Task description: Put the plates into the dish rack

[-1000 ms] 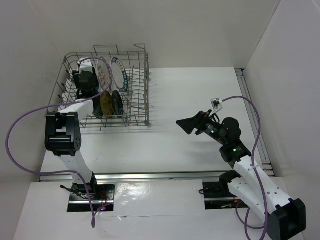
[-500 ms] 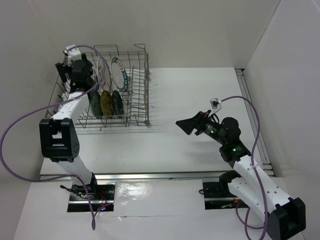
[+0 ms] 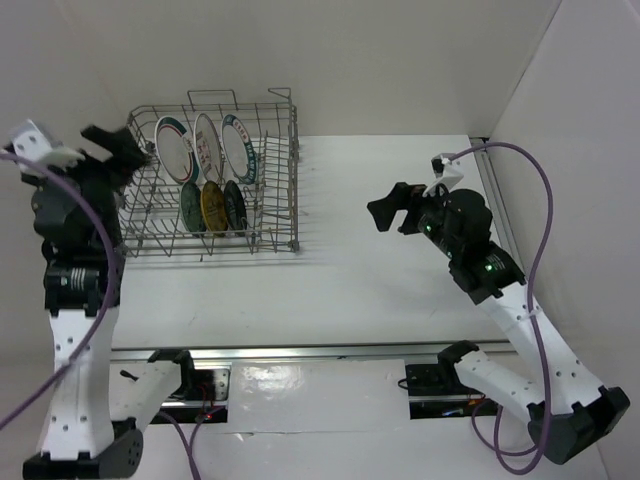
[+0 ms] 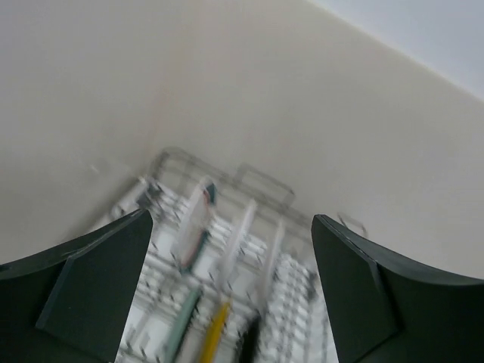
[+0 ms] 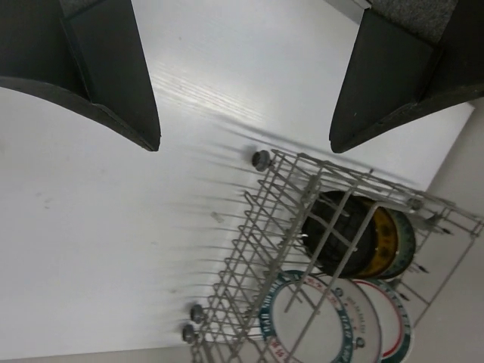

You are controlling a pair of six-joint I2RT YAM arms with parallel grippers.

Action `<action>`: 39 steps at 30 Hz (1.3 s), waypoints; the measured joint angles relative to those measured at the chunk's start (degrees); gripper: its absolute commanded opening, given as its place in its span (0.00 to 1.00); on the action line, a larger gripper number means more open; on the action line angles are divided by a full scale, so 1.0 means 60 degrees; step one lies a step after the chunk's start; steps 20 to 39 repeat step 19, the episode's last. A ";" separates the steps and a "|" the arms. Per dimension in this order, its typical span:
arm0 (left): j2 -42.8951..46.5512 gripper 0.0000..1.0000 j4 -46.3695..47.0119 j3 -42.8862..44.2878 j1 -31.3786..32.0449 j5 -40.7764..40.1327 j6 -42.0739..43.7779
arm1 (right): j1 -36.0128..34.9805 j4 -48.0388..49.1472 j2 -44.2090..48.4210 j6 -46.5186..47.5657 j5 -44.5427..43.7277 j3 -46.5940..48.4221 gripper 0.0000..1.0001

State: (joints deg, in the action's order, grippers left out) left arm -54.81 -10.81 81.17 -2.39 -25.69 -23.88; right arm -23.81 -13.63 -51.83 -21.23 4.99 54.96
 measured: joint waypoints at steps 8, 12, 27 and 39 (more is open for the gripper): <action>0.3544 1.00 -0.2674 -0.4113 0.0197 0.2743 -0.0790 | -0.0681 -0.2408 0.0976 0.0372 -0.2561 0.1300 1.00; 0.4841 1.00 -0.3563 -0.4925 0.0331 0.3228 -0.0776 | -0.1198 -0.2991 0.1810 0.0499 -0.3985 0.1614 1.00; 0.6094 1.00 -0.3723 -0.5497 0.0739 0.3410 -0.0794 | -0.1260 -0.3399 0.2397 0.0521 -0.5151 0.1792 1.00; 0.6094 1.00 -0.3723 -0.5497 0.0739 0.3410 -0.0794 | -0.1260 -0.3399 0.2397 0.0521 -0.5151 0.1792 1.00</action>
